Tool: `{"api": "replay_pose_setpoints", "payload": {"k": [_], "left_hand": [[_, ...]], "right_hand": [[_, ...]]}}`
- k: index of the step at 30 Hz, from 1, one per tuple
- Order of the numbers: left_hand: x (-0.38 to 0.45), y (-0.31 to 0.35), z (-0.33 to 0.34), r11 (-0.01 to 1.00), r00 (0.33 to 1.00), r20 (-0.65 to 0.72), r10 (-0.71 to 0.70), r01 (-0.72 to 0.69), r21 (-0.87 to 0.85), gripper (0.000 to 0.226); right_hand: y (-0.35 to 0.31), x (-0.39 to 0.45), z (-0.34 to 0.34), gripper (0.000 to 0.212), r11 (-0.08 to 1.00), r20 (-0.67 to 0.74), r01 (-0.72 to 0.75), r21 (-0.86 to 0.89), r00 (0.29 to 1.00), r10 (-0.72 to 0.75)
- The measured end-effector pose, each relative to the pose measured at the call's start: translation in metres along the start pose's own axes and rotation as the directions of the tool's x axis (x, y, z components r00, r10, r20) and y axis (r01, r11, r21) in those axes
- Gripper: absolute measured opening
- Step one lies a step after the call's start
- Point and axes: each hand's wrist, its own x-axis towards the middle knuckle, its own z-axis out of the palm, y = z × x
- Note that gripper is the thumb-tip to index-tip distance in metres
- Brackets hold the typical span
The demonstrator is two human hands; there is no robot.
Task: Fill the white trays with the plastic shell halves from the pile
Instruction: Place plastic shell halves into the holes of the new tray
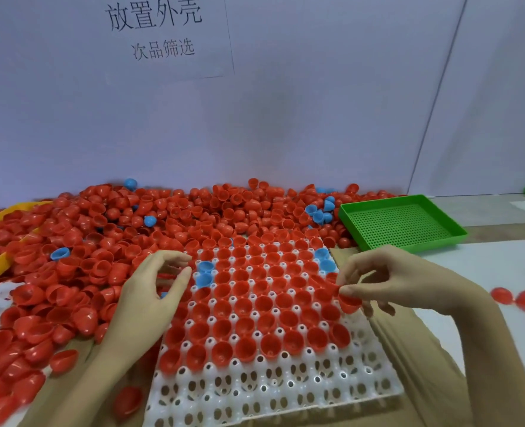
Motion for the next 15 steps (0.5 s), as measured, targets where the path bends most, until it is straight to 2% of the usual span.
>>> {"api": "replay_pose_setpoints", "payload": {"k": [4, 8, 11, 15], "left_hand": [[0.003, -0.008, -0.002, 0.999, 1.000, -0.018, -0.012, 0.013, 0.052, 0.016], [0.004, -0.013, 0.000, 0.998, 0.999, -0.021, -0.029, 0.030, 0.050, 0.013], [0.005, -0.015, 0.001, 0.998, 0.999, -0.020, -0.033, 0.034, 0.046, 0.013], [0.005, -0.016, 0.002, 0.999, 1.000, -0.014, -0.028, 0.029, 0.046, 0.013]], "right_hand": [[0.003, -0.006, -0.004, 0.009, 0.998, 0.086, -0.045, -0.043, 0.995, 0.049], [0.007, -0.008, -0.006, 0.008, 0.992, 0.073, -0.097, -0.085, 0.992, 0.104], [0.007, -0.007, -0.005, 0.017, 0.987, 0.058, -0.127, -0.095, 0.989, 0.133], [0.009, -0.003, -0.002, 0.022, 0.990, 0.044, -0.111, -0.087, 0.992, 0.116]]}}
